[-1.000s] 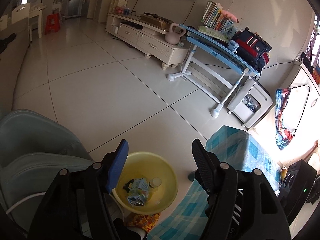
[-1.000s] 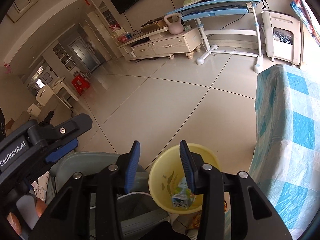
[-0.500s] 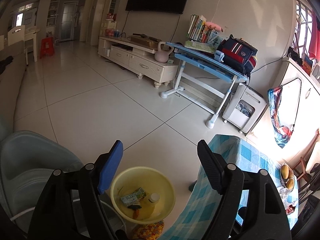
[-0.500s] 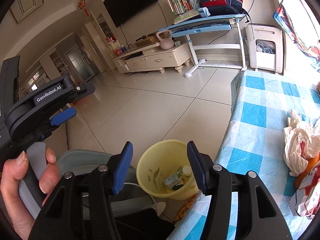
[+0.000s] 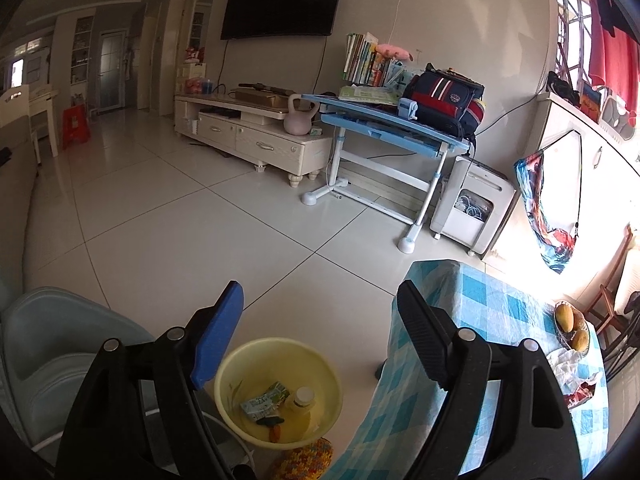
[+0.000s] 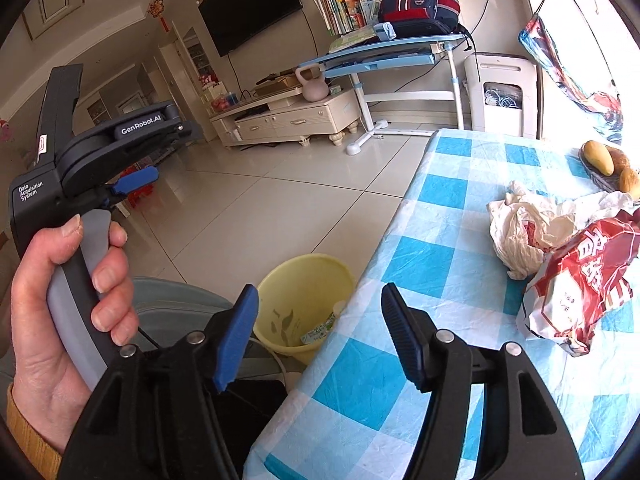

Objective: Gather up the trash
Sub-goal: 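Move both tools back over the table toward the tissues and carrots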

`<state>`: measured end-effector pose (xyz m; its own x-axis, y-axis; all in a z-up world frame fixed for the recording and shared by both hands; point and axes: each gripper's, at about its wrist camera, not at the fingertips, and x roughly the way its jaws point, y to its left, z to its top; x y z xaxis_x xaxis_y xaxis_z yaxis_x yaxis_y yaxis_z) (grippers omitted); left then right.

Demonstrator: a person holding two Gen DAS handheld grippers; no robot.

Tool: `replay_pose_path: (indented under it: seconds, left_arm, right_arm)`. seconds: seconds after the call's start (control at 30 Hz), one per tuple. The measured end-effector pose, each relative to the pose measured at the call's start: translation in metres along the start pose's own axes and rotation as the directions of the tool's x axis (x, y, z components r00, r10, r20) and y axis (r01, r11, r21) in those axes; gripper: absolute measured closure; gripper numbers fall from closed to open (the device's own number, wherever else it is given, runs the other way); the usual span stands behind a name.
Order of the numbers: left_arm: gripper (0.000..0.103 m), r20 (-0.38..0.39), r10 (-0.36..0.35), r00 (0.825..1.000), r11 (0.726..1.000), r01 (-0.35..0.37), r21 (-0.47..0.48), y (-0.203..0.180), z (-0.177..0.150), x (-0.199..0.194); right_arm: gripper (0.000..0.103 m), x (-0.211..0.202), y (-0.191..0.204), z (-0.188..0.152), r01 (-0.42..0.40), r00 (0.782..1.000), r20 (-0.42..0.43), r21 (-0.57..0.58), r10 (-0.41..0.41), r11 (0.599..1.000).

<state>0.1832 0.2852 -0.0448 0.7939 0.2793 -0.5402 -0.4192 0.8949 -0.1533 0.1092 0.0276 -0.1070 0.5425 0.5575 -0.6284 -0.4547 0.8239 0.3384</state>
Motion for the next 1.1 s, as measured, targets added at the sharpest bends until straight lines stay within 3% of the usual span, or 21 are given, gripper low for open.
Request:
replay_pose_path:
  seconds: [0.37,0.63,0.77,0.93,1.1]
  left_arm:
    - [0.026,0.008,-0.063,0.998,0.989,0.061,0.132,-0.043,-0.014,-0.017]
    - [0.026,-0.036,-0.141,0.989,0.952,0.145,0.271,-0.093,-0.037,-0.026]
    - [0.026,-0.087,-0.187,0.979,0.931,0.204,0.303,-0.121,-0.048,-0.025]
    - [0.026,-0.118,-0.204,0.972,0.931,0.229,0.285,-0.140,-0.055,-0.022]
    - [0.026,-0.121,-0.182,0.976,0.949,0.207,0.239,-0.134,-0.054,-0.015]
  right_arm:
    - [0.039,-0.059,-0.068,-0.034,0.152,0.988,0.023,0.088,-0.154,0.985]
    - [0.039,-0.085,-0.129,-0.033,0.249,0.964,0.024,0.255,-0.263,0.934]
    - [0.039,-0.083,-0.133,-0.020,0.271,0.960,0.012,0.206,-0.280,0.940]
    - [0.039,-0.083,-0.126,0.005,0.280,0.955,0.067,0.101,-0.287,0.955]
    - [0.038,-0.052,-0.096,0.027,0.161,0.980,0.114,0.007,-0.161,0.987]
